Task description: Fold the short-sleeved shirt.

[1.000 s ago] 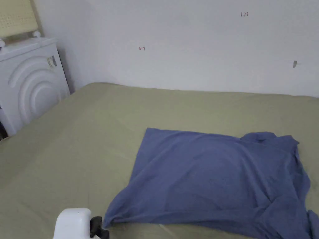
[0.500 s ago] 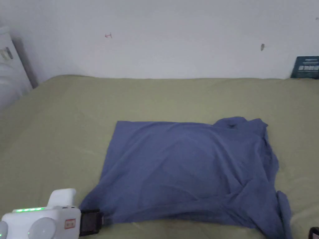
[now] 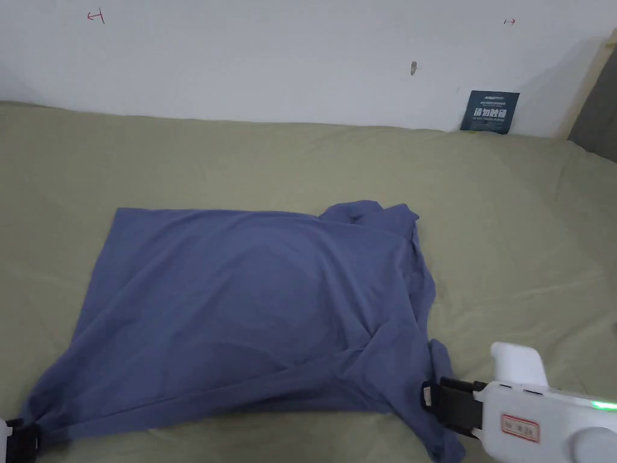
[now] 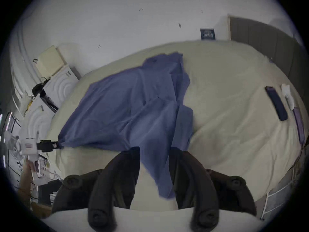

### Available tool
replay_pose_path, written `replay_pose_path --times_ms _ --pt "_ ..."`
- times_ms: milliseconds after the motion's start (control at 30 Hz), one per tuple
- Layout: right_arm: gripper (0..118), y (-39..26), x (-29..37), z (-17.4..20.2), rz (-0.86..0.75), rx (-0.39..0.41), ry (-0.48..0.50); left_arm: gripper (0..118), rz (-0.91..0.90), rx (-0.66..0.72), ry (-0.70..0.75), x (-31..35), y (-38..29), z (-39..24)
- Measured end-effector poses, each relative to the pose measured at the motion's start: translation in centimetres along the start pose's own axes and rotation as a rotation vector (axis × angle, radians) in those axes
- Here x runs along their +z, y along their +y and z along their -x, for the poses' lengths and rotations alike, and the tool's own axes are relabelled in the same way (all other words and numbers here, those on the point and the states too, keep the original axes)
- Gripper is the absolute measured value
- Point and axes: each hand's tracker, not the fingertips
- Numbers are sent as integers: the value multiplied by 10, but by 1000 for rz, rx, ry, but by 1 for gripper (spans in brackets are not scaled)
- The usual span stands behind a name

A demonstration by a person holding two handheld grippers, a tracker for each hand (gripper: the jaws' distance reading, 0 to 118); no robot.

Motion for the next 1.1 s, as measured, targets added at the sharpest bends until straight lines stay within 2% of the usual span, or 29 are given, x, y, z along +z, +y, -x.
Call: replay_pose_path --times_ms 100,200,233,267,300,333,500,600,700,800,1100 --pt "40 -1 -26 -6 52 19 -71 0 -8 -23 3 -1 -3 -5" --pt "38 -6 -33 -8 104 14 -98 0 -10 -27 4 -2 0 -4" --pt "33 -8 -31 -7 97 14 -90 0 -11 -26 0 -2 -1 -5" --pt "11 -10 -25 -7 82 21 -72 0 -19 -27 -1 -3 3 -2" --pt "3 -12 -16 -6 32 42 -100 0 -27 -28 -2 -2 2 -2" --pt "2 -13 -6 -3 -31 62 -140 0 -35 -29 -4 -1 2 -2" --pt "2 -11 28 -8 -166 17 -87 0 -70 -10 -25 2 4 0" --pt "2 -9 42 -6 -231 57 -129 0 -93 -8 -23 8 10 0" --pt "2 -6 60 1 -312 82 -129 0 -142 7 -45 22 17 0" --pt "2 6 72 13 -406 170 -154 0 -195 -29 -47 37 30 -6" --pt "2 102 29 13 -368 348 -150 0 -224 -94 -24 21 121 -19"
